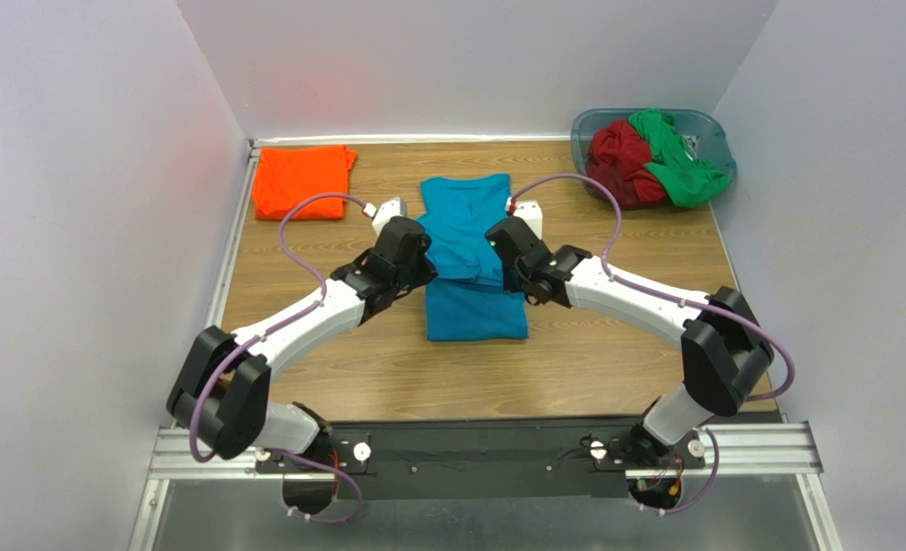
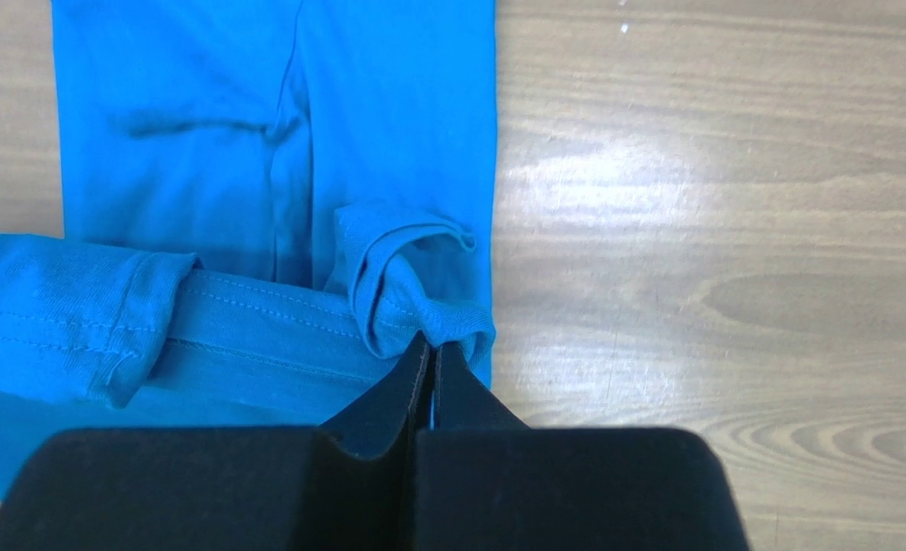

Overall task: Fold and stack the t-shirts
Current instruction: Fold the tshirt

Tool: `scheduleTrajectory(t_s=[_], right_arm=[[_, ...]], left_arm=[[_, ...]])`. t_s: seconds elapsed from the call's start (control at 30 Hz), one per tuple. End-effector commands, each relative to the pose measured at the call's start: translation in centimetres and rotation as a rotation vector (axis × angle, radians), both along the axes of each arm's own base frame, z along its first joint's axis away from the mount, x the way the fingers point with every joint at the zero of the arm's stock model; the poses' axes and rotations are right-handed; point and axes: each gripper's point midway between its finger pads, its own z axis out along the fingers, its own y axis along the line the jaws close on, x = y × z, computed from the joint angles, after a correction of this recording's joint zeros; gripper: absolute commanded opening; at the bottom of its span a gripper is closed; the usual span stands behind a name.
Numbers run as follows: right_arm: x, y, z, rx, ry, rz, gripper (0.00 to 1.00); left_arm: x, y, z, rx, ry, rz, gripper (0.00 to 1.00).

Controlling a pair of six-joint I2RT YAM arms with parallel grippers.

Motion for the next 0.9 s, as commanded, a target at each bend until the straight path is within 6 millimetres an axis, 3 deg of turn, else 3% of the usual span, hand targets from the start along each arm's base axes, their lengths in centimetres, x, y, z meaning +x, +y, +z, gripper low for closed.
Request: scheduleTrajectory(t_s=[0.0, 0.23, 0.63, 0.7, 0.87], right_arm=[[1.9, 0.6, 0.7, 0.021, -0.033, 0.0, 0.04], [3.3, 0.5, -0.6, 0.021, -0.002, -0.007, 0.04], [5.2, 1.0, -3.5, 0.03, 0.066, -0.001, 0.06], [5.7, 1.0, -3.6, 0.033, 0.065, -0.008, 0.1], [6.6, 0.8, -4.4, 0.027, 0.075, -0.037, 0.22]], left_arm=[[2.3, 0.0, 0.8, 0.021, -0.043, -0.029, 0.0], [4.4, -0.6, -0.5, 0.054, -0.025, -0.064, 0.0], [5.9, -0.4, -4.1, 0.091, 0.053, -0.07, 0.0], [6.2, -0.5, -4.8, 0.099, 0.067, -0.074, 0.0], [7.1, -0.7, -5.2, 0.112, 0.071, -0.078, 0.12]])
